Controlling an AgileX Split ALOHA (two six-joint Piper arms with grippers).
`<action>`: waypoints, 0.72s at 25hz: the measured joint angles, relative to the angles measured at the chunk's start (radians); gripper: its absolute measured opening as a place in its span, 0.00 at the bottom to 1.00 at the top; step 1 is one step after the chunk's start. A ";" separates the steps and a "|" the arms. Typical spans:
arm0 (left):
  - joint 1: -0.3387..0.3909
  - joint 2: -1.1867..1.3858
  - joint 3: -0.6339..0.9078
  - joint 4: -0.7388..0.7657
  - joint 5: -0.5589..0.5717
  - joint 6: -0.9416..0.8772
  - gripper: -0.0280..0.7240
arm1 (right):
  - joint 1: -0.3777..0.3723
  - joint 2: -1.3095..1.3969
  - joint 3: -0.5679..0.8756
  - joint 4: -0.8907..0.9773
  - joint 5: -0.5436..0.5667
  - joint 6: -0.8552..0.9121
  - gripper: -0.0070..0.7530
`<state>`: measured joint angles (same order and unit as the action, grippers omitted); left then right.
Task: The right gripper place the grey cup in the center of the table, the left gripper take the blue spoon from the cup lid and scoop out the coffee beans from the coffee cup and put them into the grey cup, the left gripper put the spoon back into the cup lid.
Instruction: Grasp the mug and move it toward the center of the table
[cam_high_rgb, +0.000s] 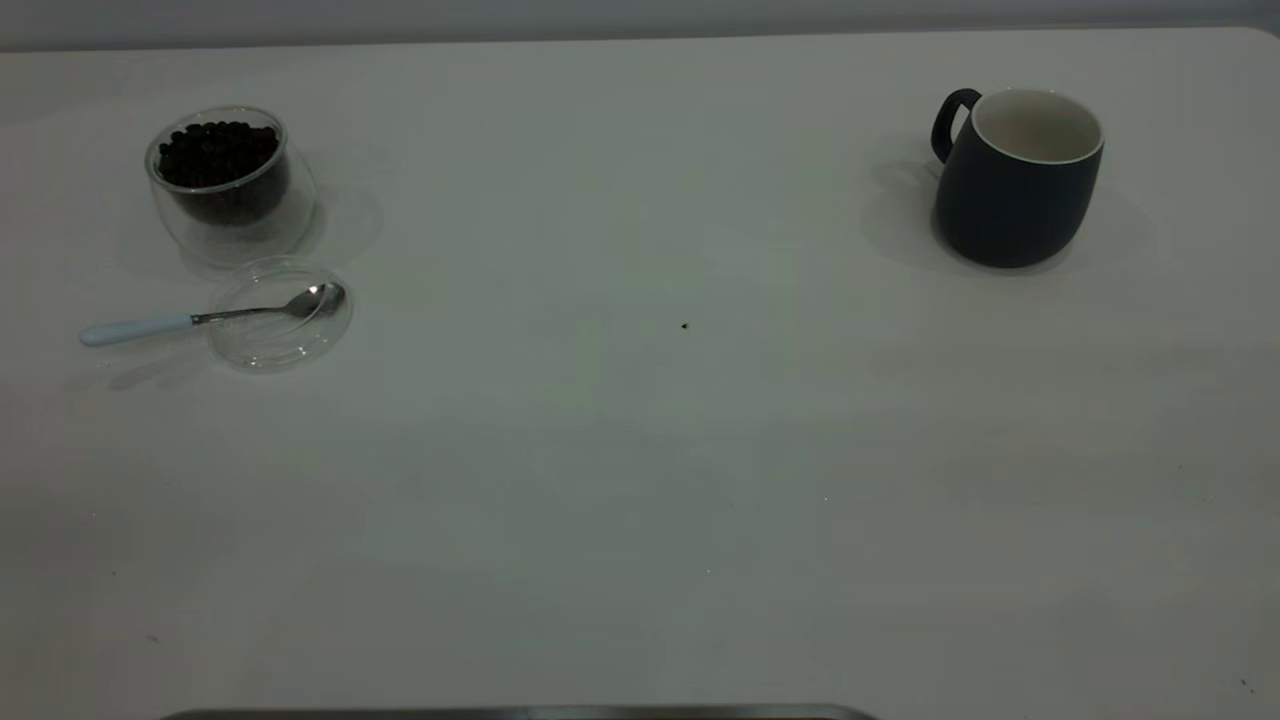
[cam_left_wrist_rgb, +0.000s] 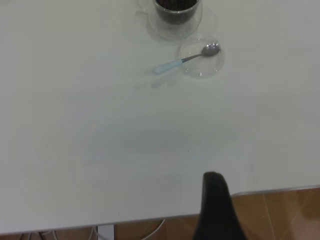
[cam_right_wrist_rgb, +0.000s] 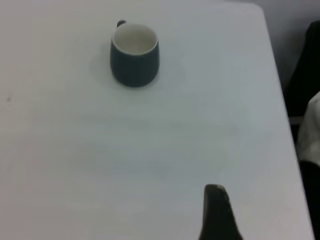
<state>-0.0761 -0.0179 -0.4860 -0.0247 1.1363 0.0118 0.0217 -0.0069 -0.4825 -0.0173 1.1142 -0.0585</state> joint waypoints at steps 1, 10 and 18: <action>0.000 0.000 0.000 0.000 0.000 0.000 0.81 | 0.000 0.019 -0.009 -0.012 -0.025 0.000 0.61; 0.000 0.000 0.000 0.000 0.000 0.000 0.81 | 0.000 0.624 -0.164 -0.239 -0.254 -0.056 0.61; 0.000 0.000 0.000 0.000 0.000 0.000 0.81 | 0.004 1.307 -0.458 -0.261 -0.341 -0.252 0.61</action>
<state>-0.0761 -0.0179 -0.4860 -0.0247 1.1363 0.0118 0.0253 1.3000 -0.9410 -0.2780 0.7728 -0.3101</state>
